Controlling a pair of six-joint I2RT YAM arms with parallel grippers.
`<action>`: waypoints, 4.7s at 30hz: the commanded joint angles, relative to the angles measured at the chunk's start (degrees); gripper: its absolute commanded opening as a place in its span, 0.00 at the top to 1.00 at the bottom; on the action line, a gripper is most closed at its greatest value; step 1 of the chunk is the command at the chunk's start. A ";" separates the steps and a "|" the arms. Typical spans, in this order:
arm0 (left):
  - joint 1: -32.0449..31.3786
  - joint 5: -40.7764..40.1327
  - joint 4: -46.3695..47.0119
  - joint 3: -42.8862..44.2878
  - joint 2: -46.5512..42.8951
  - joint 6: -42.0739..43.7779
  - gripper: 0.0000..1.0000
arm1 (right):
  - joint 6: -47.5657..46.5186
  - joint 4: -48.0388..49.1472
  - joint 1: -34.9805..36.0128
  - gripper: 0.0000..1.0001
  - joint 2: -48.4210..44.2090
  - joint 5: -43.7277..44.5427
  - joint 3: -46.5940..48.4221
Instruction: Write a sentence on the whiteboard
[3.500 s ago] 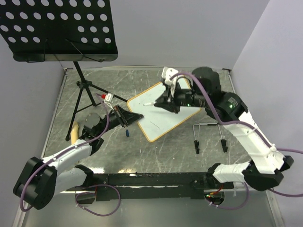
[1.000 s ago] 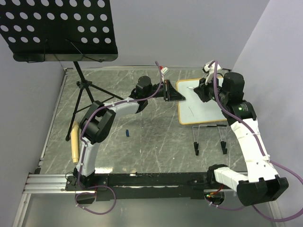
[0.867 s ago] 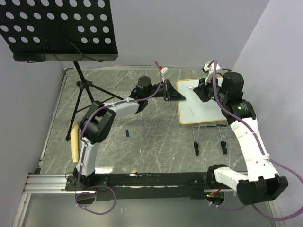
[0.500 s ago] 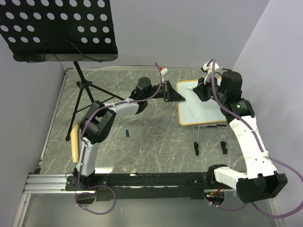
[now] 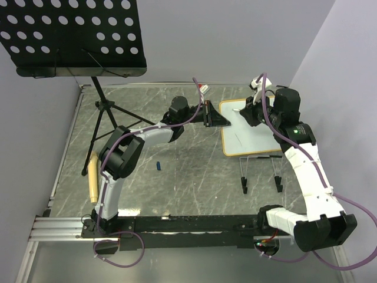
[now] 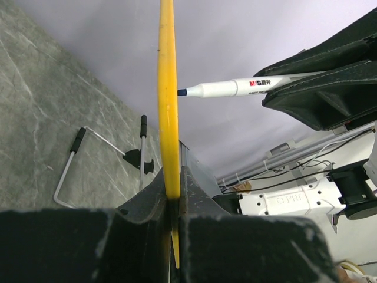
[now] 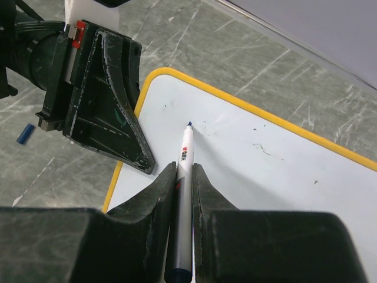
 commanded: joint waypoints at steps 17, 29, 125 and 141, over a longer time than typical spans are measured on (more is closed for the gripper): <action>1.15 -3.69 5.54 3.58 -4.67 -0.61 0.99 | -1.38 0.12 -0.17 1.00 -3.34 -0.44 -2.40; 0.89 -2.55 6.68 2.00 -4.67 -1.49 0.99 | 0.11 2.66 -0.25 1.00 -1.85 -2.28 -0.20; 0.53 -2.98 10.37 -1.17 -6.51 -4.04 0.99 | -1.12 2.23 0.62 1.00 1.94 4.13 1.65; 1.15 -2.90 10.46 -1.08 -6.78 -4.04 0.99 | -2.79 -2.25 0.54 1.00 -2.37 1.06 -3.98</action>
